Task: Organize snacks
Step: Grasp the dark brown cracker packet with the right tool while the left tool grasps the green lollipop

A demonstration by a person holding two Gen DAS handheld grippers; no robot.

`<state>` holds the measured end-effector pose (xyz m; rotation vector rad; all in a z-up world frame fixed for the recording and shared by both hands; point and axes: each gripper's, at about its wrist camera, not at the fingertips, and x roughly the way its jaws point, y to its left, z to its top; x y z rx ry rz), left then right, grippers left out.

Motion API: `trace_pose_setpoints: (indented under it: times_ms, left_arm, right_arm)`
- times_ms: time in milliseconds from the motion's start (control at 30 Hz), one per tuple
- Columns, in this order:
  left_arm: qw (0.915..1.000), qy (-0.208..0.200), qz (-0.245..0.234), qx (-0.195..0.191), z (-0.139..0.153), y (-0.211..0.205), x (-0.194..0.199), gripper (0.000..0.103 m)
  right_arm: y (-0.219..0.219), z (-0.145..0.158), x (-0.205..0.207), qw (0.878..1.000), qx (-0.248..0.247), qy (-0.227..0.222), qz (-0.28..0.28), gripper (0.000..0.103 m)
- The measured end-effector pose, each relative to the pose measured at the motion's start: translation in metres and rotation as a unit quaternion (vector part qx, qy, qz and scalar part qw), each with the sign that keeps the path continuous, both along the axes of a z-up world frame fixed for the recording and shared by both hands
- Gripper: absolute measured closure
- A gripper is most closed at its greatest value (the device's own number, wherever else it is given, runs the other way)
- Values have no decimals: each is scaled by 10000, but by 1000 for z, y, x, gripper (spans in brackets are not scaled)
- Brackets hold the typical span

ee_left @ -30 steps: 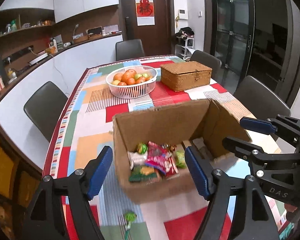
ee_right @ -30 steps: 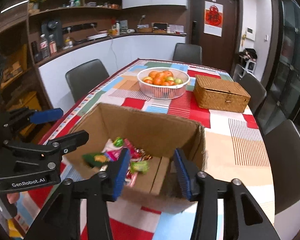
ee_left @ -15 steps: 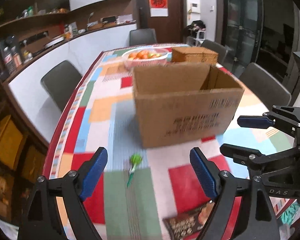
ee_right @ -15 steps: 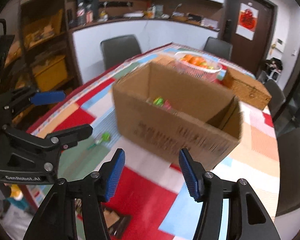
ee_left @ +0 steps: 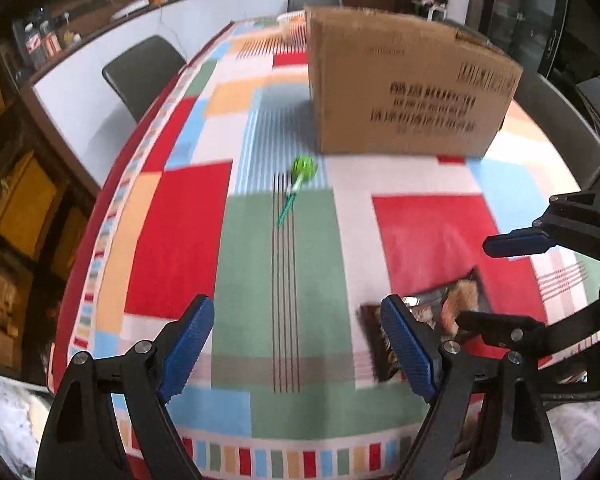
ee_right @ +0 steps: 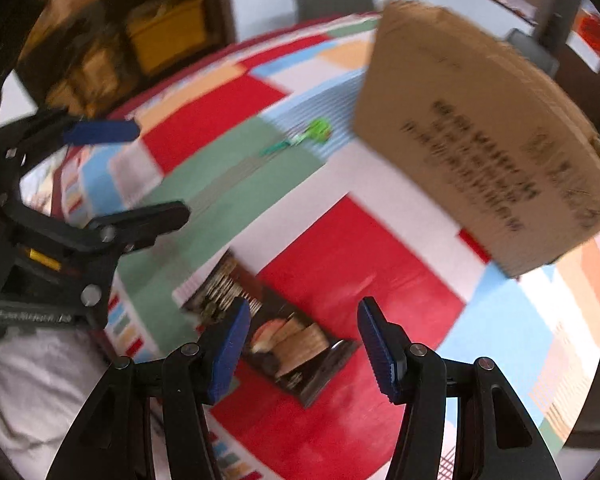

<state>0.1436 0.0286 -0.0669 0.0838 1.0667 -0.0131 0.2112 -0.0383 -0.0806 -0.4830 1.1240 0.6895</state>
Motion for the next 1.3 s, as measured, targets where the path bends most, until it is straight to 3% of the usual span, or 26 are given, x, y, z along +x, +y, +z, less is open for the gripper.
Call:
trace_pose_setpoints:
  times_ms: [333,533,900,1067,1300]
  left_arm:
    - [9991,347,214,-79,-19,14,-4,17]
    - [9973,562,358,-319,-30,24,-1,17]
    - [9959,667,458,-416,-44,32,11,18]
    - [9959,664,407,-455,-48,32,20,18]
    - [9982,423,116,-407,-45,28,36,18]
  right_arm:
    - [24,-42,-13,9928,-702,530,819,44]
    - [41,-51,-5,9900,-852,337,1076,39]
    - [43,-60,31,9967,-384,523,495,39]
    - [37,-60,36,9989,-169,439,91,52]
    - [20,-57,41,9978,149,397,-518,53]
